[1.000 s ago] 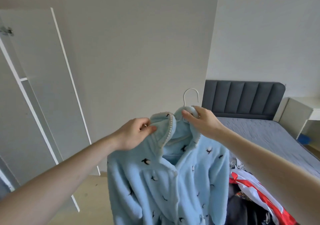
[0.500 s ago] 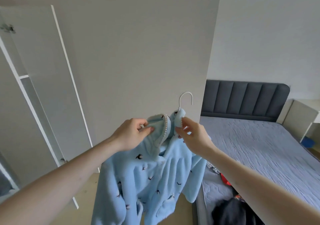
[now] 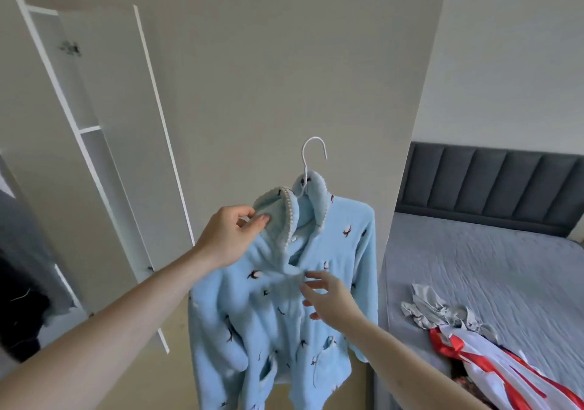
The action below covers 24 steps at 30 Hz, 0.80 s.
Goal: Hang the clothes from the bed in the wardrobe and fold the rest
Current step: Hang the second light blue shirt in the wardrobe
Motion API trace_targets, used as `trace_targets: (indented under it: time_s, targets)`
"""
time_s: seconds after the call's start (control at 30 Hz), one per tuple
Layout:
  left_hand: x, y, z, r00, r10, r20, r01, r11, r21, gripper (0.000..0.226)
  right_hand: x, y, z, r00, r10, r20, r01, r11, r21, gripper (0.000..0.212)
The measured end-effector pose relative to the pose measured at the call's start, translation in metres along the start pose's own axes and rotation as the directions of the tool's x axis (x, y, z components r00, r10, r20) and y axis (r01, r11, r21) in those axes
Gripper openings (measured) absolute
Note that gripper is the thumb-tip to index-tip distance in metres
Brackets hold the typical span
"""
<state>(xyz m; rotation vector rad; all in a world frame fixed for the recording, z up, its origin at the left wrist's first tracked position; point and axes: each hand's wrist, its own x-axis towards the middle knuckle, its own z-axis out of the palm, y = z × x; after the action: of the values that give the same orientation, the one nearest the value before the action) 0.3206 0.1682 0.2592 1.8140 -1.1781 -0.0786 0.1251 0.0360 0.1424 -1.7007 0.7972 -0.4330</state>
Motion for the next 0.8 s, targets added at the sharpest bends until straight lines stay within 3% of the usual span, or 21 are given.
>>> trace_targets:
  time_s: [0.23,0.37,0.5,0.6,0.67,0.8]
  targets:
    - [-0.017,-0.007,0.024,0.997,-0.049,-0.057,0.05,0.999,0.019,0.045,-0.002,-0.009,0.006,0.996,-0.08,0.048,0.07,0.981,0.184,0.024]
    - [-0.035,-0.028,0.017,0.963,-0.239,-0.127,0.232,0.97,-0.066,0.039,-0.02,-0.016,0.002,0.994,-0.082,0.068,0.065,0.973,0.22,0.02]
    - [-0.075,-0.046,0.024,0.856,-0.505,-0.11,0.453,0.835,-0.312,0.037,-0.037,-0.023,0.027,0.957,-0.115,0.265,0.077,0.986,0.15,0.012]
    - [-0.105,-0.057,0.021,0.736,-0.676,-0.033,0.559,0.634,-0.535,0.028,-0.046,-0.024,0.056,0.884,-0.112,0.454,0.096,0.994,0.059,0.013]
    - [-0.118,-0.059,0.011,0.692,-0.722,-0.009,0.554,0.539,-0.634,0.026,-0.048,-0.024,0.072,0.845,-0.101,0.526,0.112,0.994,0.01,0.014]
    - [-0.13,-0.068,-0.024,0.682,-0.731,-0.009,0.535,0.507,-0.676,0.029,-0.038,-0.039,0.107,0.758,-0.087,0.646,0.122,0.992,-0.01,0.018]
